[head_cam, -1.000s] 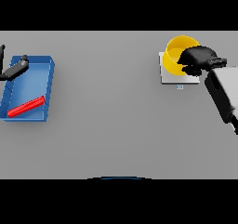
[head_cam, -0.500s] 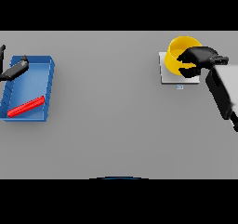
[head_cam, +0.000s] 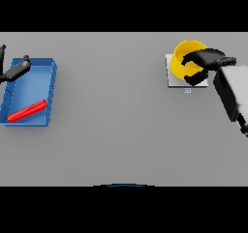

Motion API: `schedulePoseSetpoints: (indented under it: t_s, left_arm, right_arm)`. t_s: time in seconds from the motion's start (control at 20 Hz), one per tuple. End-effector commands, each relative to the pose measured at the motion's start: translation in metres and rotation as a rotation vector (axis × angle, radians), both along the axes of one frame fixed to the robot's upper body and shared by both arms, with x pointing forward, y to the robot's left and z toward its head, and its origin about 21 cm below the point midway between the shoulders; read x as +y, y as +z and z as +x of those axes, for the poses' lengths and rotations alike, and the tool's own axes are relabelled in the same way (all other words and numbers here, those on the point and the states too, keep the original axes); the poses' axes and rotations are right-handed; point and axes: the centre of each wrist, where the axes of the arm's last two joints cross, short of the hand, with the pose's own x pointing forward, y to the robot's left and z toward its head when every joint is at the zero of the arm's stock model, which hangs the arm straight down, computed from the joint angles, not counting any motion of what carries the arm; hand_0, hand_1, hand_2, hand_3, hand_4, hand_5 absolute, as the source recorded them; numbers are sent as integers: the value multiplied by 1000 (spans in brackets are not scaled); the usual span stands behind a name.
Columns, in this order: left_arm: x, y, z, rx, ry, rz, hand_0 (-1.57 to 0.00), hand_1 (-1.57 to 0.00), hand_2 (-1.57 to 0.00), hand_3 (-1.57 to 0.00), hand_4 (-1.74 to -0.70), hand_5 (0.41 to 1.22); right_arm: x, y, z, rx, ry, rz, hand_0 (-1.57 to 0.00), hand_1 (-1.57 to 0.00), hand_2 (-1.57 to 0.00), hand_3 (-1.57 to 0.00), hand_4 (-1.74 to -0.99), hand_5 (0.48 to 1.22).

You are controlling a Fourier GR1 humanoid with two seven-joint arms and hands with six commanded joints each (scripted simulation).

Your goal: Pick up the red beaker and tilt it to pour out 1 green nut into yellow bowl. Pick up the yellow bowl and place it on the metallic measuring scale.

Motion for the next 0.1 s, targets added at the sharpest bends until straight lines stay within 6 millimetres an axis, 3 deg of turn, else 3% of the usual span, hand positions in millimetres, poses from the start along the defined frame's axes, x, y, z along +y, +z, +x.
schedulePoseSetpoints:
  t_s: [0.0, 0.05]
  left_arm:
    - [0, -1, 0, 5, 2, -2, 1, 1, 1, 1, -820, 734]
    - [0, 0, 1, 4, 2, -4, 1, 1, 1, 1, -821, 734]
  right_arm:
    - [-1, -1, -1, 6, 5, 1, -66, -59, -142, -365, -1316, 735]
    - [-2, 1, 0, 6, 7, -3, -53, -47, -115, -348, -1308, 733]
